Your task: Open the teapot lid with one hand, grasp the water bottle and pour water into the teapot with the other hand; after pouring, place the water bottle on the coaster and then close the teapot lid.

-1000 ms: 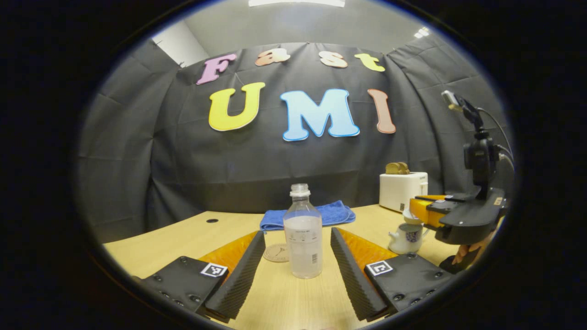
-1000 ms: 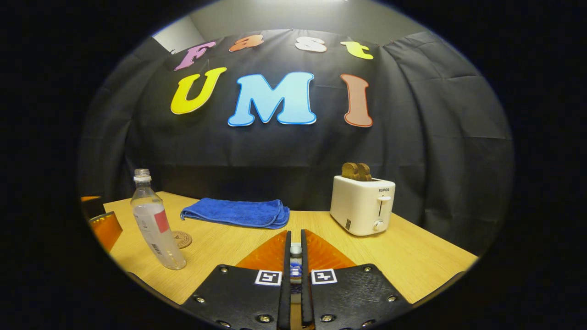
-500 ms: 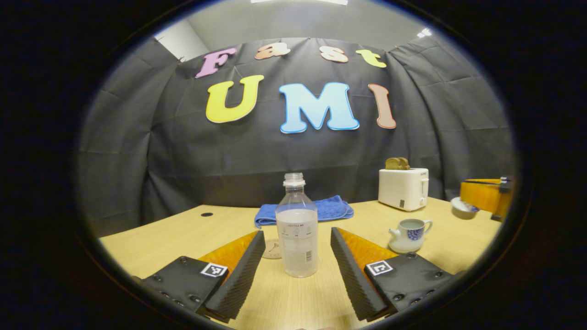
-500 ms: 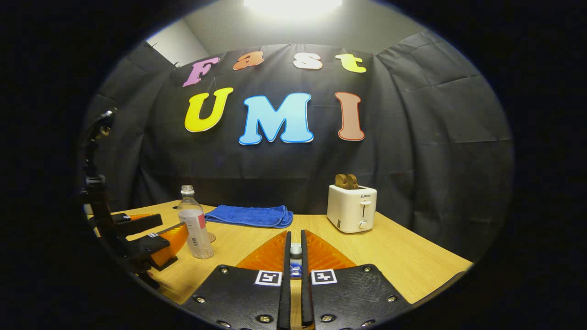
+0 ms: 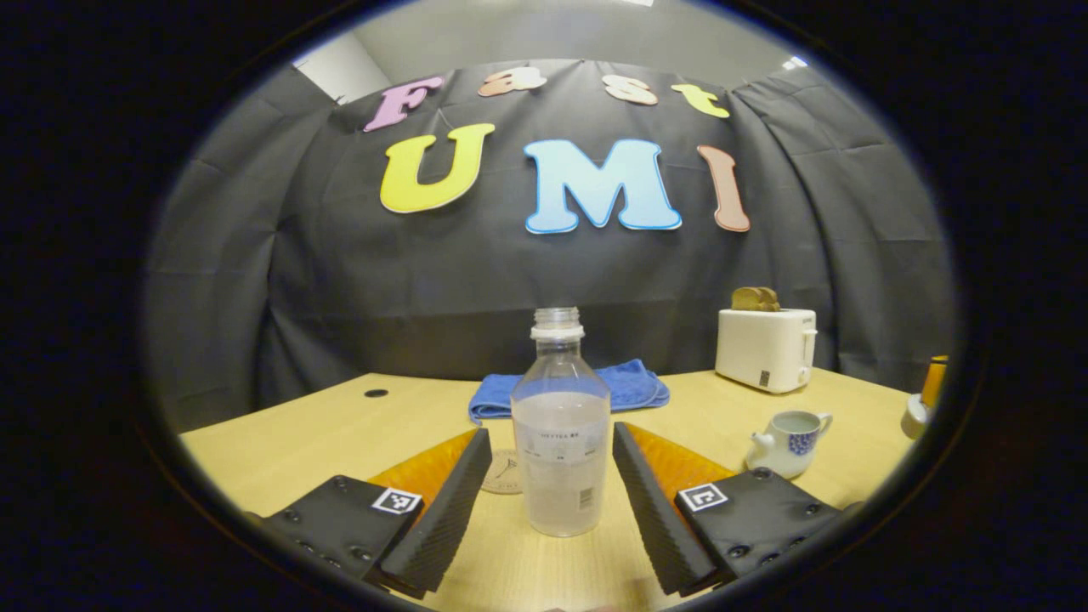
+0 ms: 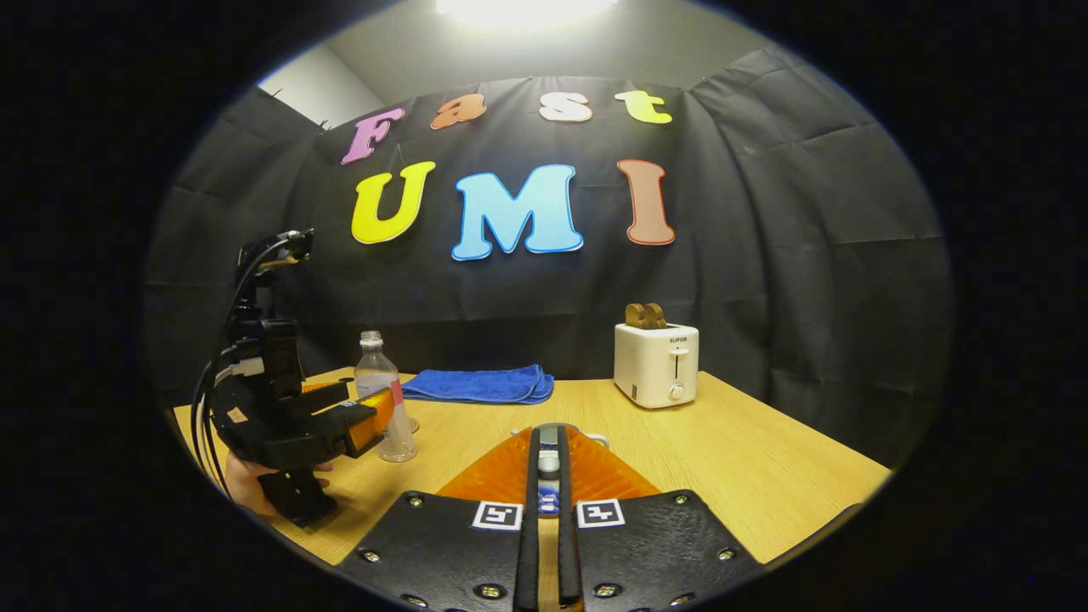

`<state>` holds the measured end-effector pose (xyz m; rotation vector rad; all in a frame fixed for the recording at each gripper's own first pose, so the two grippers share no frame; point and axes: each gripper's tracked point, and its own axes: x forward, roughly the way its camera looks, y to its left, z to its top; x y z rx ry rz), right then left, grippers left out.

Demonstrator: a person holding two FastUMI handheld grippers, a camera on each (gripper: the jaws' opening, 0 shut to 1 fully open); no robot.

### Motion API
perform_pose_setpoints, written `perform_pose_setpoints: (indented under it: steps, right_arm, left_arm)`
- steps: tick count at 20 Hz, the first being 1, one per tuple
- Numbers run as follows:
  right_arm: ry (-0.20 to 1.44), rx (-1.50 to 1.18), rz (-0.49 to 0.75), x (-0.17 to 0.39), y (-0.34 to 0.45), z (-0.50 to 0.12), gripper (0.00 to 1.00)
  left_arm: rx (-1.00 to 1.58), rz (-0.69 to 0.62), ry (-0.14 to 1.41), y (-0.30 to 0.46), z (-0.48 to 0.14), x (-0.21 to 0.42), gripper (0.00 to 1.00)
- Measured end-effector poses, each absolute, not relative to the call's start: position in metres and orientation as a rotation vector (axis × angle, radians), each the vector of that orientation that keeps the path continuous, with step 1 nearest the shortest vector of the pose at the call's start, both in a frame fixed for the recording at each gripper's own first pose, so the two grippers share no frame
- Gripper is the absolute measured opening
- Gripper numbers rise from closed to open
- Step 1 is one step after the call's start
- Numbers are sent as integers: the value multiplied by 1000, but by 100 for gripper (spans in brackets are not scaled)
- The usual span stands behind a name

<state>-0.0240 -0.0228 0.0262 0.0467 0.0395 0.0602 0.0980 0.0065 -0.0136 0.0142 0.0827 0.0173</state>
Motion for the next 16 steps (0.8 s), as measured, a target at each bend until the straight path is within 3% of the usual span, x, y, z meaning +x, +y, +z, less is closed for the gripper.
perform_pose_setpoints:
  steps: [16]
  right_arm:
    - [38,31,68,-24,-22,24,9]
  left_arm:
    - [32,-7,68,-2,-19,146,99]
